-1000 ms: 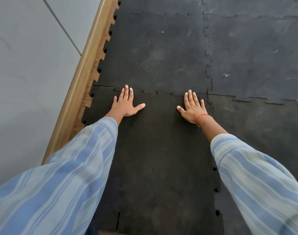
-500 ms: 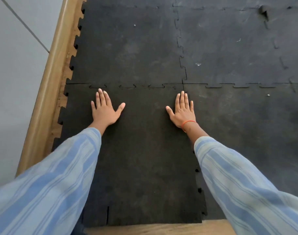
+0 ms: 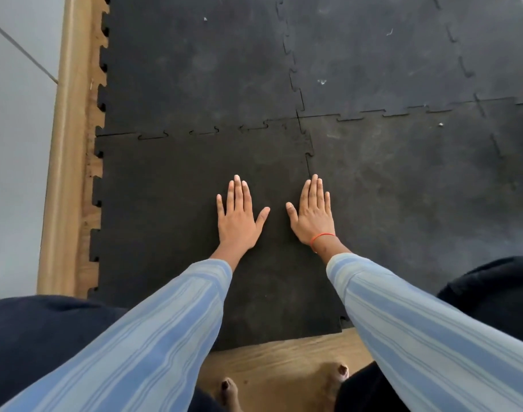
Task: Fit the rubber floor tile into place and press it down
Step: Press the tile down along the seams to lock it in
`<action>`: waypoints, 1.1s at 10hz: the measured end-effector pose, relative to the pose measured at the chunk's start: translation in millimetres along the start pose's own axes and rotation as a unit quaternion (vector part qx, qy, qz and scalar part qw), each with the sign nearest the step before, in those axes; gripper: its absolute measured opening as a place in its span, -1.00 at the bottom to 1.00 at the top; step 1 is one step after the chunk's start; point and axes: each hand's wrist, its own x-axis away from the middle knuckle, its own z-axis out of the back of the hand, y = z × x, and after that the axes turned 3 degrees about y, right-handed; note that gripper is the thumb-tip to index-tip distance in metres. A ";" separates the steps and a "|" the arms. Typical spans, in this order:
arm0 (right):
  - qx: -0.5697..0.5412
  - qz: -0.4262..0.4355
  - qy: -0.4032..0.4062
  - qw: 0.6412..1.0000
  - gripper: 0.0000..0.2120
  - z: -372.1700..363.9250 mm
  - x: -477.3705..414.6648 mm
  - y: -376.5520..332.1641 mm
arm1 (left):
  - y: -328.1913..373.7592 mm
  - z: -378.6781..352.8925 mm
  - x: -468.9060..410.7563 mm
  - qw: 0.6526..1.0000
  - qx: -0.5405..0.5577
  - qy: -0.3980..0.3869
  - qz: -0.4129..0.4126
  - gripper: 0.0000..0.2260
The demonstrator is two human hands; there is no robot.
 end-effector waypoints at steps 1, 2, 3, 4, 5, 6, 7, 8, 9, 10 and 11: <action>0.012 -0.002 -0.001 1.000 -0.32 -4.2 -1.1 1.5 | -2.7 -1.6 -1.4 1.000 -0.011 -0.004 0.001 -0.28; 0.012 0.005 -0.011 1.000 -0.32 -3.8 -3.0 0.7 | -3.2 -0.9 -0.9 1.000 -0.010 -0.010 0.002 -0.28; 0.001 0.000 -0.003 1.000 -0.36 -2.5 3.9 6.0 | -2.5 1.5 -1.3 1.000 -0.010 -0.015 0.000 -0.27; 0.007 -0.021 0.039 0.999 -0.37 -13.2 41.9 10.8 | -2.9 3.0 -1.4 1.000 -0.016 -0.010 -0.007 -0.27; 0.012 -0.047 0.044 0.998 -0.30 -21.3 64.4 7.8 | -4.7 2.2 1.3 1.000 -0.015 0.002 -0.003 -0.28; 0.000 -0.055 0.046 0.997 -0.29 -24.2 61.4 11.1 | -1.5 -0.1 1.4 1.000 -0.015 0.011 -0.002 -0.28; 0.007 -0.057 0.053 0.997 -0.32 -28.8 61.2 15.3 | -0.5 -1.4 -0.6 1.000 -0.016 0.012 -0.003 -0.28; -0.002 -0.051 0.049 0.997 -0.34 -28.5 60.8 14.9 | -1.9 -2.0 0.7 1.000 -0.012 0.013 -0.004 -0.28; -0.025 -0.076 0.068 0.994 -0.40 -34.6 78.8 18.6 | 0.1 -3.1 5.2 1.000 -0.010 0.026 -0.004 -0.28; -0.026 -0.106 0.100 0.989 -0.40 -40.3 105.2 17.7 | 4.9 -4.9 5.7 0.998 0.003 0.058 0.011 -0.29; -0.023 -0.101 0.113 0.988 -0.42 -46.3 113.3 15.7 | 7.6 -10.8 9.0 0.997 0.016 0.071 0.019 -0.31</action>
